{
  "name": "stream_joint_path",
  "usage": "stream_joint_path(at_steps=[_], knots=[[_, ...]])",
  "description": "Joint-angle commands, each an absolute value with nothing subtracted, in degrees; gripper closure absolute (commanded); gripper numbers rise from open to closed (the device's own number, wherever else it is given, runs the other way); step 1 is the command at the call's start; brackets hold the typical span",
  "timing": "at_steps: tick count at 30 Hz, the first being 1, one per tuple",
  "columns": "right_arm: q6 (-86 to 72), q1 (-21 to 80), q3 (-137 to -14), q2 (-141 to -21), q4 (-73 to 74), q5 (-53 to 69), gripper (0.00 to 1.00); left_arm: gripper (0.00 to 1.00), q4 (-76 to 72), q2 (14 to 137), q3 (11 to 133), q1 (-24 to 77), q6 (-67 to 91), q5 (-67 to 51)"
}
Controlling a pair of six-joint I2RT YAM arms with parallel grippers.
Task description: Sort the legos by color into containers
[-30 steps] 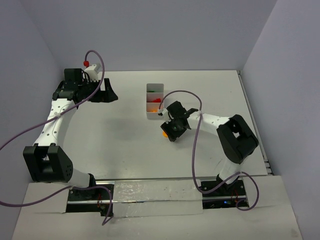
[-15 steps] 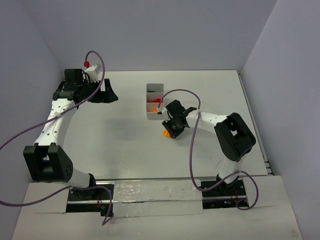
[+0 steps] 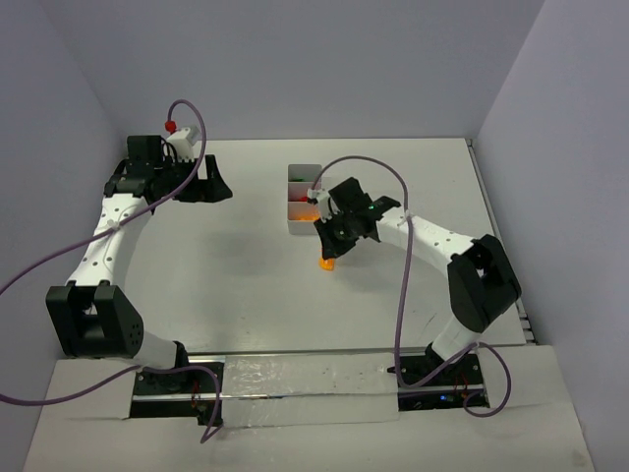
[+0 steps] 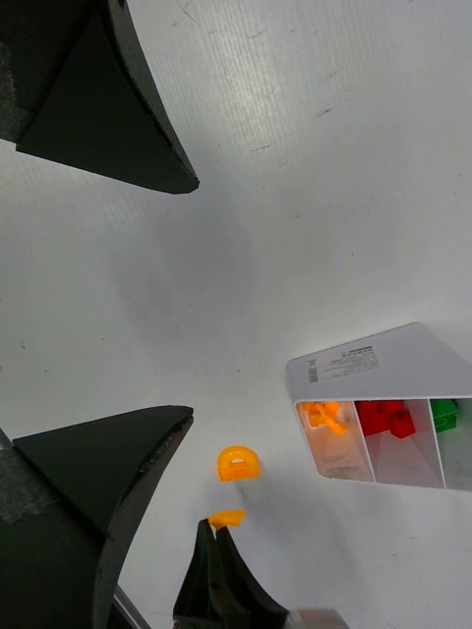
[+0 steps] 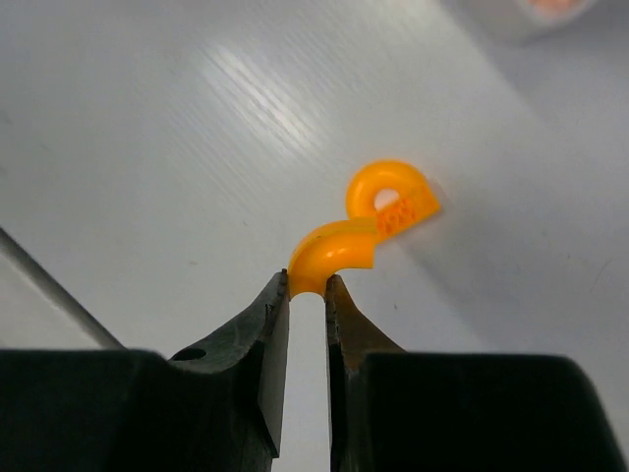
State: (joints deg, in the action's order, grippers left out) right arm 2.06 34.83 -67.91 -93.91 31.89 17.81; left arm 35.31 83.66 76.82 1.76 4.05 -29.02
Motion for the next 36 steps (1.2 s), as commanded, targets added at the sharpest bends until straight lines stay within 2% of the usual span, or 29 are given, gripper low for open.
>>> stream_joint_path(at_steps=[1, 13, 24, 36], knots=[[-3.5, 34.6, -77.2, -92.9, 33.3, 22.0, 0.98, 0.01, 33.2, 84.0, 78.0, 1.6, 4.1, -30.7], [-6.0, 34.5, -94.5, -108.8, 38.7, 19.8, 0.99, 0.01, 33.0, 83.5, 77.3, 1.6, 4.0, -30.4], [-5.1, 33.2, -99.8, -113.6, 40.2, 17.7, 0.97, 0.01, 32.2, 83.5, 76.0, 1.6, 4.5, -31.2], [-4.7, 31.6, -104.1, -118.3, 41.4, 15.6, 0.87, 0.01, 32.3, 83.6, 76.3, 1.6, 4.7, -31.5]])
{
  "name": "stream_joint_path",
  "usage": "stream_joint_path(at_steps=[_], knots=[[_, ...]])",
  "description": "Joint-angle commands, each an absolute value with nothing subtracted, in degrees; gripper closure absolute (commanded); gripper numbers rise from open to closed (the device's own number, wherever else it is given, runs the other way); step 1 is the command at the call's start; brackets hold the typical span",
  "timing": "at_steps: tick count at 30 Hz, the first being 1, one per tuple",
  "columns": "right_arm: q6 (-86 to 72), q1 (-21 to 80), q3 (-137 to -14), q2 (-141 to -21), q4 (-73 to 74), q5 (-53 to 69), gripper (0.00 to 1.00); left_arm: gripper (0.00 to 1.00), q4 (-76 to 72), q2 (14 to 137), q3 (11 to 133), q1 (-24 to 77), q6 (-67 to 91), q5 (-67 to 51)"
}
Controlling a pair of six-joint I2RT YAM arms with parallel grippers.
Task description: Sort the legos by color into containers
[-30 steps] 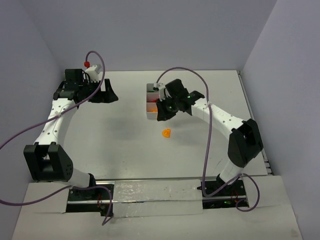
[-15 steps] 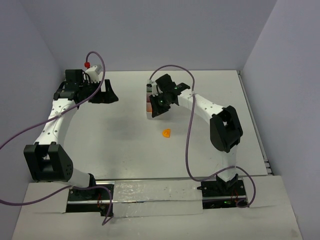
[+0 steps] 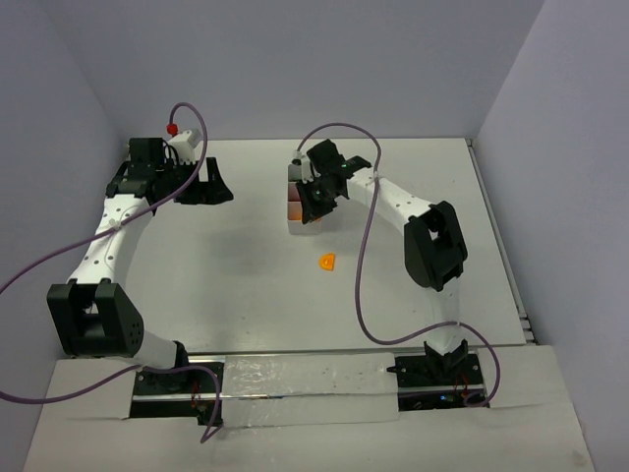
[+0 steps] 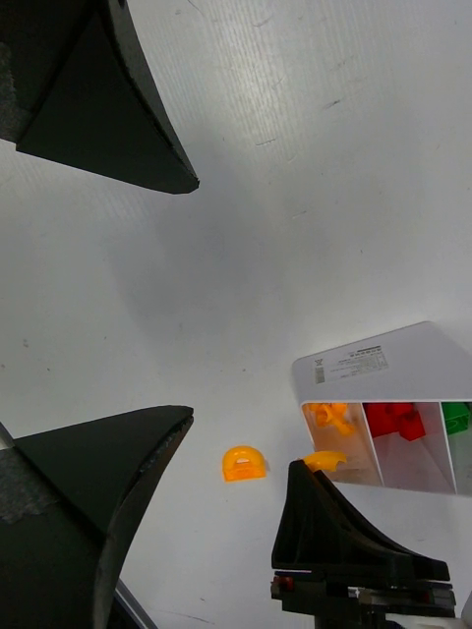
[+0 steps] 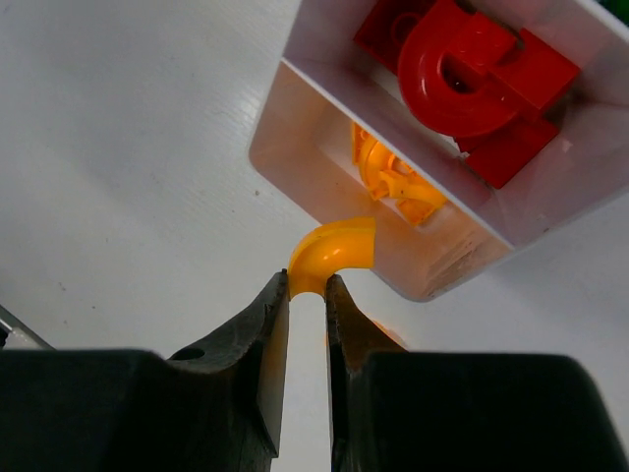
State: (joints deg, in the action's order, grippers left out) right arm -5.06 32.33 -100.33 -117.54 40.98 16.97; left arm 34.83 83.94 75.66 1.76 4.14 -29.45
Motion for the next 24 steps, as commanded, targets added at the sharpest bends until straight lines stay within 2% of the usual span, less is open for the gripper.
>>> stream_joint_path(at_steps=[1, 3, 6, 8, 9, 15, 21, 24], knots=[[-4.6, 31.4, -104.3, -118.5, 41.3, 15.6, 0.86, 0.01, 32.3, 83.6, 76.3, 1.6, 4.7, -31.5], [-4.6, 31.2, -104.8, -118.7, 41.3, 15.6, 0.84, 0.01, 32.3, 83.6, 76.3, 1.6, 4.7, -31.5], [-4.7, 31.1, -104.9, -118.6, 41.7, 15.6, 0.61, 0.01, 32.3, 83.8, 76.4, 1.6, 4.7, -31.5], [-4.6, 31.1, -104.9, -118.2, 41.7, 15.5, 0.57, 0.01, 32.3, 83.9, 76.5, 1.6, 4.7, -31.5], [-4.5, 31.1, -104.9, -118.0, 41.7, 15.4, 0.51, 0.01, 32.3, 83.9, 76.5, 1.6, 4.7, -31.5], [-3.4, 31.1, -104.8, -116.6, 42.7, 15.8, 0.47, 0.01, 32.7, 83.9, 76.9, 1.6, 4.7, -31.6], [-2.4, 31.2, -92.1, -104.4, 38.9, 16.2, 0.48, 0.01, 32.7, 82.8, 76.6, 1.6, 4.3, -30.8], [-5.0, 31.6, -80.2, -95.2, 34.5, 12.8, 0.48, 0.01, 32.2, 82.5, 76.2, 1.6, 4.4, -30.6]])
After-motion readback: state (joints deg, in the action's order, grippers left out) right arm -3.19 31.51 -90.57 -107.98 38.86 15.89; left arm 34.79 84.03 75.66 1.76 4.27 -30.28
